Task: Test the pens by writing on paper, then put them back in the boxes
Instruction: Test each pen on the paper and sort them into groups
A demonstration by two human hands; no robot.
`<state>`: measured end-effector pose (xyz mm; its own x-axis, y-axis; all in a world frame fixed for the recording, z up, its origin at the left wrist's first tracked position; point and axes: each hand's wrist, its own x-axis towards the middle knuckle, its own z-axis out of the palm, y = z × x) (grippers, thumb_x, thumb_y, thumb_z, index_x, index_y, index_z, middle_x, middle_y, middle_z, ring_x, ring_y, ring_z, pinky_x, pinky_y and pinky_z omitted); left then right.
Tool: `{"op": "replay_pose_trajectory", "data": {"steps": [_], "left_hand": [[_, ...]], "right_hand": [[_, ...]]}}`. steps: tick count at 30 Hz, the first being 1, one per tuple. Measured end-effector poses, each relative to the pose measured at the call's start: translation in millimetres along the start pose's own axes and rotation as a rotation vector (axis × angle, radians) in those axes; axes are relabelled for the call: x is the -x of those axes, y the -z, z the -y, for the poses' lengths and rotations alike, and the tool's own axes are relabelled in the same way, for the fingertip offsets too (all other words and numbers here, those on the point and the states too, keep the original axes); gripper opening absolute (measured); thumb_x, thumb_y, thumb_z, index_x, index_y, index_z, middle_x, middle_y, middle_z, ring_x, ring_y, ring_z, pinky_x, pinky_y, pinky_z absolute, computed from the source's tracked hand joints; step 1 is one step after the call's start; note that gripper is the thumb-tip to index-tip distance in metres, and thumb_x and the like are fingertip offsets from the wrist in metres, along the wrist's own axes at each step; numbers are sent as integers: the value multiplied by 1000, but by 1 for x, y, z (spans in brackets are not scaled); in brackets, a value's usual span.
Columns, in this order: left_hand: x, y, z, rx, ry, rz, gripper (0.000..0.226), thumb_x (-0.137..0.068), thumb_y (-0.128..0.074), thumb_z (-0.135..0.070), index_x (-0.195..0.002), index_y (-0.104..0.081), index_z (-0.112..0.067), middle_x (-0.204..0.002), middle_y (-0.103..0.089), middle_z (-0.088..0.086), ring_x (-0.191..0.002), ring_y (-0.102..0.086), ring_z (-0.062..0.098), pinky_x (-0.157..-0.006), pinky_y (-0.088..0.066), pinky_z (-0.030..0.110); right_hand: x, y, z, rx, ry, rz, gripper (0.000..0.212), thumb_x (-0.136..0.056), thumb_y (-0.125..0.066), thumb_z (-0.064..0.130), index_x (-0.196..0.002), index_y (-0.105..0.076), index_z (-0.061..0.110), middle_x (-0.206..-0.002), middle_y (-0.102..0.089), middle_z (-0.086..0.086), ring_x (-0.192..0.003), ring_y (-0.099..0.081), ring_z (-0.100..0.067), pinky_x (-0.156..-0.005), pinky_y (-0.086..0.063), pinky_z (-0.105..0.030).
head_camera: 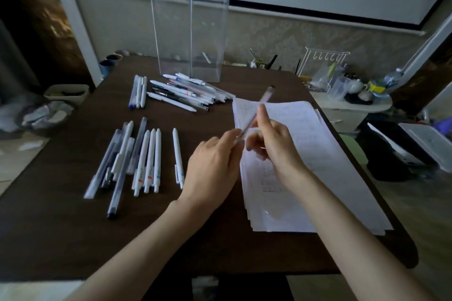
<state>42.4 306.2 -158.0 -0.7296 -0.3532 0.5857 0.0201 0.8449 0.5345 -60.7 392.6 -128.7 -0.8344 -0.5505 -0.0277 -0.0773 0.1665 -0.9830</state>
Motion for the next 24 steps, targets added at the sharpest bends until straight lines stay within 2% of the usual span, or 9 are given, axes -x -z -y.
{"op": "replay_pose_trajectory", "data": {"steps": [3, 5, 8, 10, 13, 16, 20, 22, 24], "left_hand": [[7, 29, 16, -183, 97, -90, 23, -92, -53, -14, -114, -59, -8, -67, -62, -1, -58, -56, 15, -63, -47, 35], [16, 44, 28, -279, 145, -94, 24, -85, -61, -9, -109, -62, -4, -57, -58, -2, -53, -55, 15, -64, -46, 34], [26, 47, 41, -411, 144, -75, 7, -77, -70, -11, -84, -69, -9, -51, -57, -2, -51, -55, 18, -61, -45, 33], [27, 45, 45, -501, 188, -19, 11, -80, -65, -23, -72, -68, -16, -55, -59, -4, -60, -57, 19, -64, -42, 34], [29, 41, 50, -554, 242, 61, 17, -78, -67, -36, -74, -71, -20, -70, -59, -1, -76, -56, 23, -68, -41, 38], [31, 40, 53, -601, 246, 45, 18, -73, -71, -40, -77, -74, -23, -80, -55, 3, -80, -51, 24, -69, -40, 39], [31, 40, 56, -576, 290, 28, 18, -72, -72, -40, -81, -74, -23, -82, -56, 4, -81, -52, 25, -72, -40, 41], [31, 40, 57, -572, 291, 44, 19, -73, -71, -41, -83, -74, -24, -84, -57, 4, -82, -53, 25, -72, -41, 41], [31, 40, 57, -561, 286, 61, 19, -73, -72, -40, -83, -73, -24, -84, -57, 4, -83, -53, 25, -72, -42, 41]], "right_hand": [[-30, -15, 4, 128, 61, -96, 51, -98, -34, 49, -94, -58, 5, -64, -62, -3, -52, -47, -9, -54, -36, -24], [-56, -28, 4, 300, 134, -107, 39, -99, -40, 38, -95, -59, 4, -72, -63, -2, -60, -50, -8, -63, -39, -28], [-91, -55, 2, 540, 253, -9, 21, -94, -50, 20, -89, -64, 5, -80, -64, -4, -73, -58, -17, -71, -45, -35], [-106, -77, 1, 618, 320, 84, 17, -91, -56, 17, -90, -68, 5, -86, -66, -4, -85, -61, -19, -76, -46, -34], [-121, -105, -2, 760, 422, 177, 18, -88, -62, 21, -98, -69, 7, -102, -64, -11, -97, -58, -22, -82, -45, -33], [-131, -121, -6, 962, 421, 162, 23, -90, -61, 30, -104, -63, 11, -113, -56, -9, -107, -51, -25, -82, -42, -33], [-133, -127, -10, 1025, 404, 43, 14, -92, -59, 27, -85, -59, 14, -104, -59, -6, -104, -52, -24, -74, -41, -33], [-128, -118, -7, 998, 416, 39, 14, -90, -60, 24, -82, -61, 12, -98, -59, -5, -101, -53, -22, -74, -42, -32], [-113, -98, -1, 917, 407, 64, 15, -90, -62, 22, -79, -62, 11, -88, -62, -4, -89, -58, -21, -69, -40, -30]]}}
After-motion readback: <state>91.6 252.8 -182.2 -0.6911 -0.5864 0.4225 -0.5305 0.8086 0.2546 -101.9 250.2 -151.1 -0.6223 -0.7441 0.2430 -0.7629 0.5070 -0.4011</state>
